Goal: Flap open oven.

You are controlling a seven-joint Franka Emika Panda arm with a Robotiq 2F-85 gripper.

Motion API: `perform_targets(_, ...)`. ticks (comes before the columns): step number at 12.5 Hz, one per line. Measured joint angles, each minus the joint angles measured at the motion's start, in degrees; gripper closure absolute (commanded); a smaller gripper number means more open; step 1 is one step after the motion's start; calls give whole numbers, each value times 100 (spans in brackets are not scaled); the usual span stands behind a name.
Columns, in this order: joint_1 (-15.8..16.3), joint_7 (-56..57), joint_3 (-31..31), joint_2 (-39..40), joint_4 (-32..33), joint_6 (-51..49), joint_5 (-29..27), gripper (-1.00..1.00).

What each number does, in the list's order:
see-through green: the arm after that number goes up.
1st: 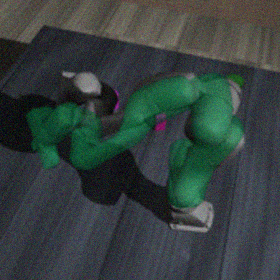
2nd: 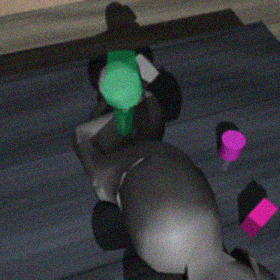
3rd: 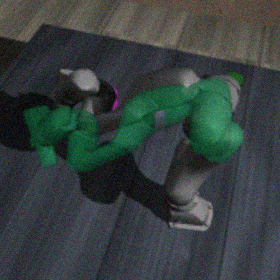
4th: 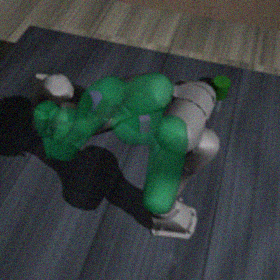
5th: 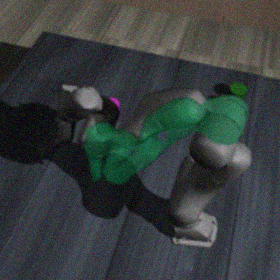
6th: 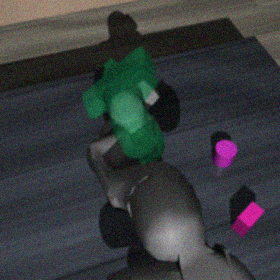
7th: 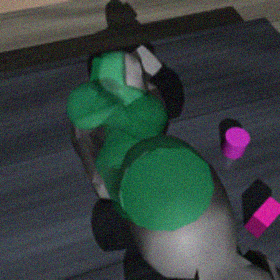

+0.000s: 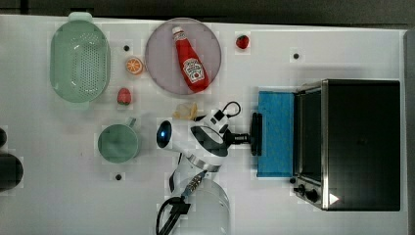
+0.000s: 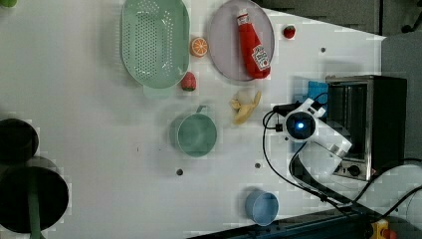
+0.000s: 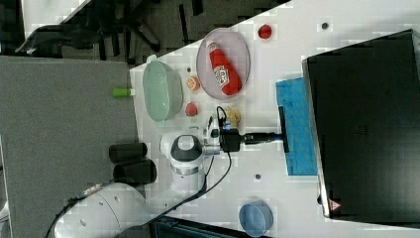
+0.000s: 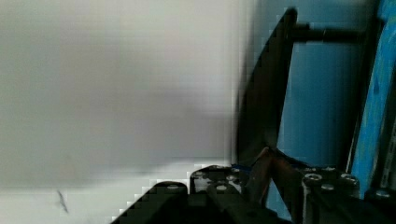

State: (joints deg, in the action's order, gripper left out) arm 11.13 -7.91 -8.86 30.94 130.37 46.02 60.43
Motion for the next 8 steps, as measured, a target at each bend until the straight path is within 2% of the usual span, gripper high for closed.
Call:
perform_targets(2, -6, -101, -38, -98, -22, 90, -470, 65)
perform_targets(3, -34, -148, -44, -221, -22, 173, -915, 65)
perform_targets(5, -31, -185, -41, -600, -45, 210, -2168, 65)
perform_targets(8, -52, -192, -3, -1410, -123, 129, -3470, 65)
